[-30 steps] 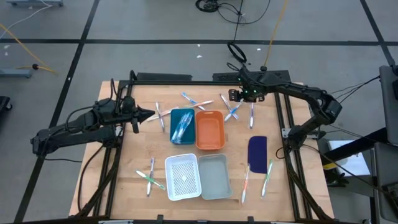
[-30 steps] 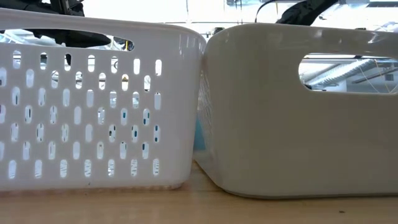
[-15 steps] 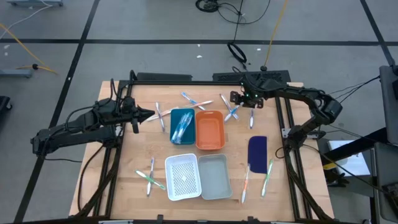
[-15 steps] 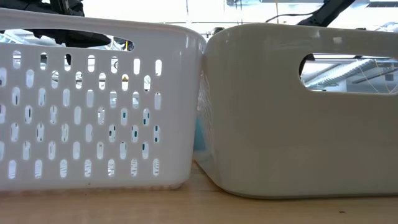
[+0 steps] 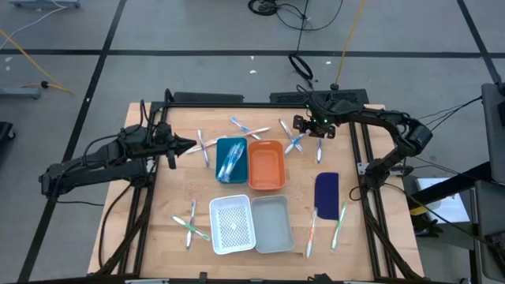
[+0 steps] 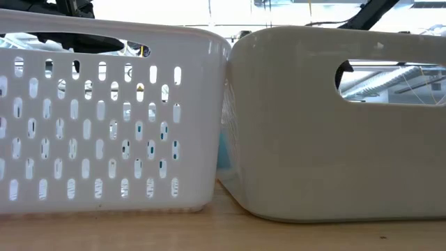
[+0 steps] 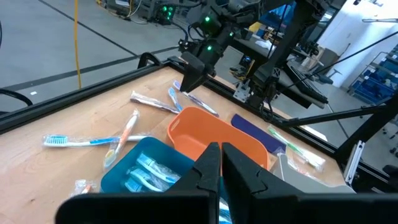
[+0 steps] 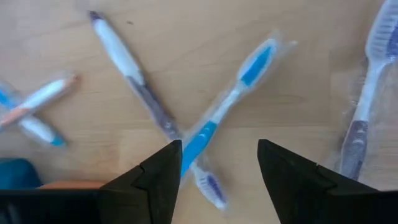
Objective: Pick & Place Toothbrushes
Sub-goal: Put the blue toothbrush into the blue bin
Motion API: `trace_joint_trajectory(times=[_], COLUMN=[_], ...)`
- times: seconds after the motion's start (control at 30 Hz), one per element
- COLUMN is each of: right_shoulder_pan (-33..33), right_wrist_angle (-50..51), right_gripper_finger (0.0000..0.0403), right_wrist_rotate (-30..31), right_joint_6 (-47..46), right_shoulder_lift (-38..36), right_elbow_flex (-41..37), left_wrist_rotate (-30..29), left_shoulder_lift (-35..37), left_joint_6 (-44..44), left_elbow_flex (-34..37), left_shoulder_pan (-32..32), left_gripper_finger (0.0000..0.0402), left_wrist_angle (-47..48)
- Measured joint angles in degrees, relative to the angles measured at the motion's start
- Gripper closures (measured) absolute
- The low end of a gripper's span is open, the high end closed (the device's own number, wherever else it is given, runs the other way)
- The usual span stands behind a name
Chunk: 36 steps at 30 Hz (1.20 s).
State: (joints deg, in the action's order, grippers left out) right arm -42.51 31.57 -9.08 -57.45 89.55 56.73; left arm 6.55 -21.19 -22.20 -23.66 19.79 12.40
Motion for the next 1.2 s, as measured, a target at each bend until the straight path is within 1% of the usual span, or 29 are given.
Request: trace_joint_trajectory(times=[0.2, 0.3, 0.5, 0.67, 0.93, 1.07, 1.2], right_shoulder_pan=[-0.37, -0.61, -0.58, 0.49, 0.39, 0.14, 0.17], right_wrist_angle=[-2.34, -5.47, -5.59, -5.90, -6.76, -9.94, -13.21], right_gripper_finger=[0.0200, 0.0200, 0.0209, 0.0237, 0.0291, 0.0318, 0.0349], right_wrist_rotate=[0.76, 1.42, 3.30, 7.39, 9.09, 10.74, 10.93], right_joint_6=[-0.36, -0.53, -1.67, -1.64, -2.66, -2.82, -3.50], right_shoulder_lift=[4.58, 6.27, 9.32, 10.22, 8.84, 8.89, 8.89], right_elbow_flex=[0.00, 0.02, 0.26, 0.20, -0.07, -0.03, -0.04], left_wrist_rotate=[0.17, 1.57, 2.43, 2.43, 2.43, 2.42, 2.43], left_shoulder_lift=[-0.01, -0.02, -0.07, -0.07, -0.07, -0.07, -0.07], left_joint_6=[-0.35, -0.39, -0.37, -0.37, -0.17, -0.12, -0.22], left_elbow_flex=[0.00, 0.00, 0.00, 0.00, 0.00, 0.00, 0.00], left_shoulder_pan=[0.00, 0.00, 0.00, 0.00, 0.00, -0.01, 0.00], left_gripper_finger=[0.0382, 0.0382, 0.0382, 0.0382, 0.0382, 0.0382, 0.0382], left_wrist_angle=[0.02, 0.02, 0.02, 0.03, 0.08, 0.37, 0.35])
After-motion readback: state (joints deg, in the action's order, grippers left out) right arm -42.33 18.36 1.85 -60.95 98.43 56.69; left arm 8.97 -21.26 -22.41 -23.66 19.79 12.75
